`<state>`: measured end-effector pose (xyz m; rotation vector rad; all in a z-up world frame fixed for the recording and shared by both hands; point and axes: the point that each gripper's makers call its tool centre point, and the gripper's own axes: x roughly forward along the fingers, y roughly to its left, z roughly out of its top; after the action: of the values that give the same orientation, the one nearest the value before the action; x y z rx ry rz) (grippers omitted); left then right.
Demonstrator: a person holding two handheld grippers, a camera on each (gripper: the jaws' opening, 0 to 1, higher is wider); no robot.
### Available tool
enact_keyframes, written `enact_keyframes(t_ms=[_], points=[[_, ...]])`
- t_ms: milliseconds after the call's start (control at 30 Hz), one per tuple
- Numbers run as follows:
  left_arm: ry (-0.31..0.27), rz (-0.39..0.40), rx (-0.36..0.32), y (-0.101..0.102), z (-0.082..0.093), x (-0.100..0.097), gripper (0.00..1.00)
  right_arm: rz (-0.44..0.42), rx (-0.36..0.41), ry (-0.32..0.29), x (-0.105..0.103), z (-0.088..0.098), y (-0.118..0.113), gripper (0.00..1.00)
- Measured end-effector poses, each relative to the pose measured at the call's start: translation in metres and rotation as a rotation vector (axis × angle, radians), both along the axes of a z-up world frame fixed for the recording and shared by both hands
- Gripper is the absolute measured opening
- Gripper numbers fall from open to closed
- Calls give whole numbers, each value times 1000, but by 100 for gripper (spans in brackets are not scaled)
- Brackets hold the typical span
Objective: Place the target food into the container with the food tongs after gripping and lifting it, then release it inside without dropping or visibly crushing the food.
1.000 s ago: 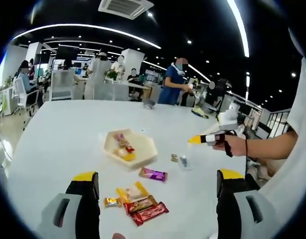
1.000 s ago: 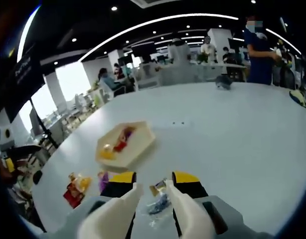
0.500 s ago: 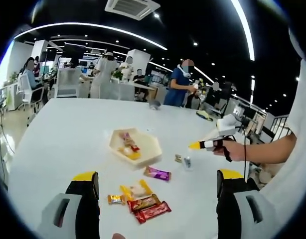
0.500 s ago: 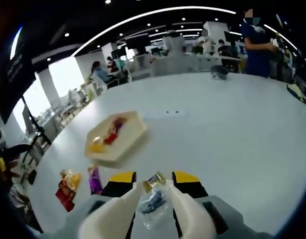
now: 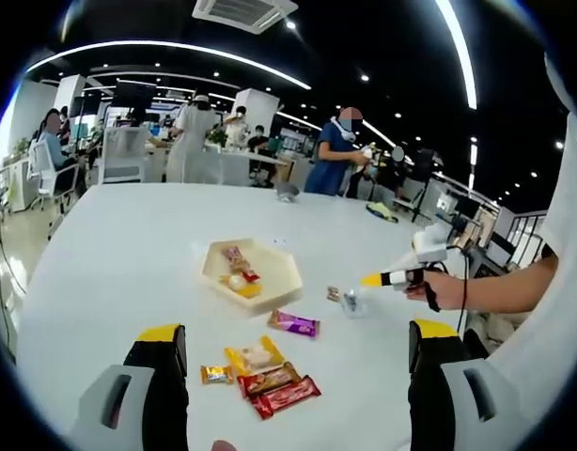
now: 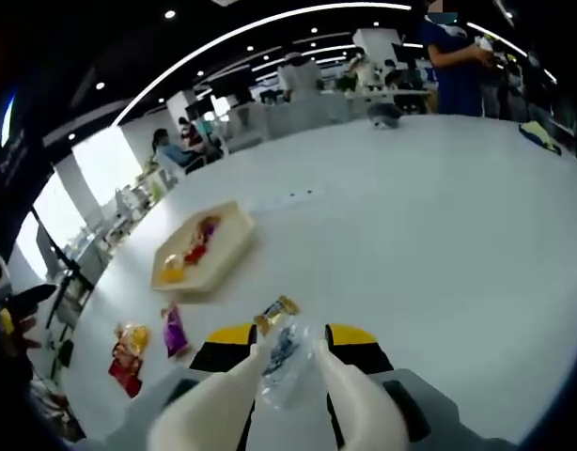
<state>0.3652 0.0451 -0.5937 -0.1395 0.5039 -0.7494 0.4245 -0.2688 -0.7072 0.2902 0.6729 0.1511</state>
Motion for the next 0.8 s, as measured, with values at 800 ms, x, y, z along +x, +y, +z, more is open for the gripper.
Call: enact_keyframes(t_ms=[800], points=[[3,10,44,4,3,-2,98,-58,243,28,9,-15,8,28]])
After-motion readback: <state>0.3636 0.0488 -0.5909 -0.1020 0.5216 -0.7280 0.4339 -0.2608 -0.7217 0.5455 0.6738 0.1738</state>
